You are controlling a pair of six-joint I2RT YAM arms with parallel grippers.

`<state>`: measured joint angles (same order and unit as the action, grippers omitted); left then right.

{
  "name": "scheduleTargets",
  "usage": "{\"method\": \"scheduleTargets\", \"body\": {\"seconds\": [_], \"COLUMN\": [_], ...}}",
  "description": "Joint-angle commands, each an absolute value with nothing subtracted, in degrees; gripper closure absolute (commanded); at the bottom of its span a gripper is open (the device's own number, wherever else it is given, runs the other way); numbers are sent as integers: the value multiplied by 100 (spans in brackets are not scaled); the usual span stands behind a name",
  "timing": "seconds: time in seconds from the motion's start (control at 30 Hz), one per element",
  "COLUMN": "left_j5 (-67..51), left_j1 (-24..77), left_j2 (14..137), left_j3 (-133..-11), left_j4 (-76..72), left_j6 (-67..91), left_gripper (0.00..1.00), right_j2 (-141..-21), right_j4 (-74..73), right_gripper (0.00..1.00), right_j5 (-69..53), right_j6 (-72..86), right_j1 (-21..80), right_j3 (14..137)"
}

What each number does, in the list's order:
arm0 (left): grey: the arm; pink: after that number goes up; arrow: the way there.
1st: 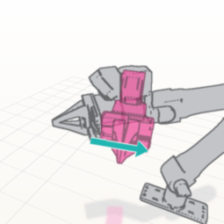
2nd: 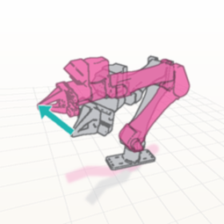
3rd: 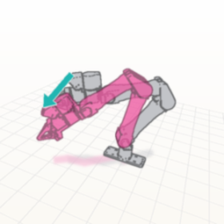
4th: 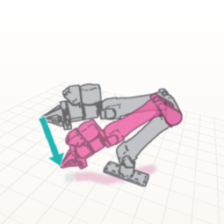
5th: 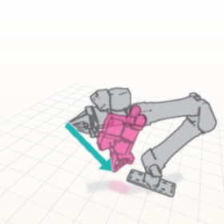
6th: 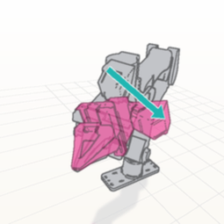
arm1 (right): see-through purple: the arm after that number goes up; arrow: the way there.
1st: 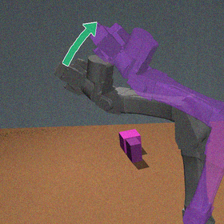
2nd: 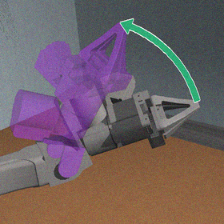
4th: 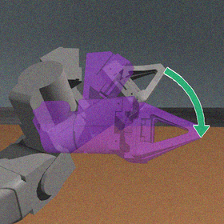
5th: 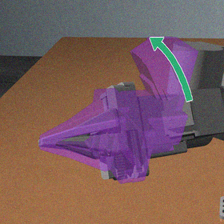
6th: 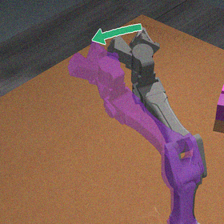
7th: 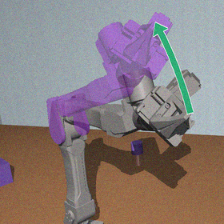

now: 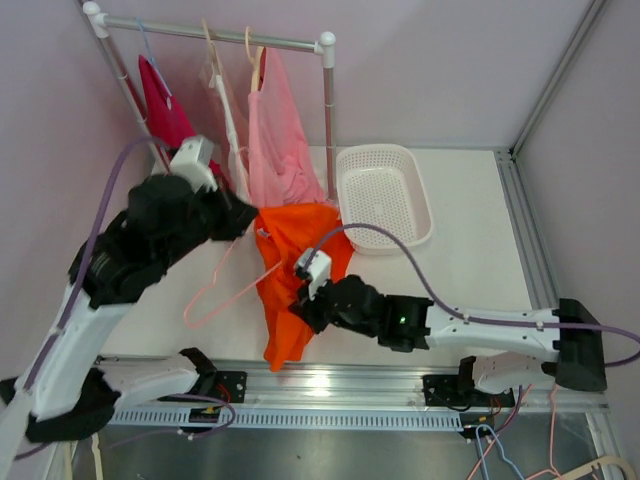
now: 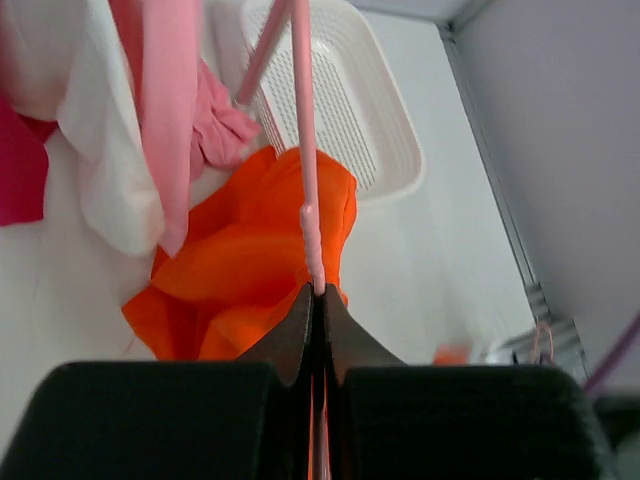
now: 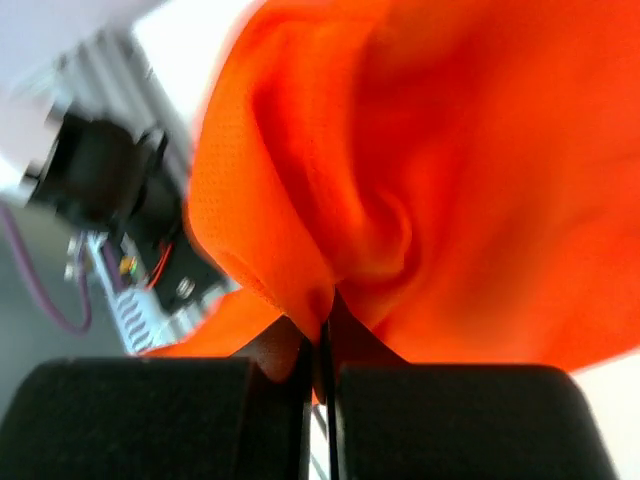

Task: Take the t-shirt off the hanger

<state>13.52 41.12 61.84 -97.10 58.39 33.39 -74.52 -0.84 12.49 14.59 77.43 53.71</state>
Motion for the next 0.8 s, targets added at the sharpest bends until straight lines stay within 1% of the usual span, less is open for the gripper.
{"method": "scheduleTargets", "body": {"seconds": [0.0, 0.03, 0.07, 0.2, 0.3, 0.43, 0.57, 0.63, 0.7, 0.73, 0.77], "left_j5": [319, 169, -85, -579, -825, -993, -625, -249, -45, 226, 272], "left_j1": [4113, 4122, 4113, 4113, 4113, 4113, 4113, 4113, 4113, 4113, 4113], "left_j2": [4758, 4398, 3812, 2991, 2525, 2241, 2162, 2075, 1995, 1969, 2004], "left_j3": [-8563, -8334, -7897, -7743, -7796, -8068, -8095, -7920, -7595, -7481, -7305], "left_j4": [5188, 4890, 4808, 4983, 5010, 5114, 5274, 5125, 4775, 4694, 4632], "left_j6": [3050, 3015, 2919, 2593, 2470, 2391, 2250, 2285, 2311, 2399, 2426], "left_gripper": [99, 99, 99, 99, 99, 99, 99, 99, 99, 99, 99], "right_j2": [-6910, -6865, -6838, -7082, -7356, -7637, -7506, -7576, -7786, -7839, -7892], "right_j4": [-272, -333, -447, -843, -1116, -1239, -819, -940, -1379, -1467, -1503], "right_gripper": [100, 100, 100, 100, 100, 100, 100, 100, 100, 100, 100], "right_j5": [1354, 1380, 1389, 1064, 940, 1397, 907, 870, 1010, 1046, 1063], "right_j6": [1494, 1477, 1511, 1643, 1609, 1608, 1530, 1390, 1231, 1126, 899], "right_j1": [7121, 6936, 6526, 5567, 5301, 5073, 4782, 4711, 4658, 4641, 4597], "right_j3": [5388, 5422, 5466, 5940, 6319, 6530, 6626, 7266, 7951, 8607, 8918]}}
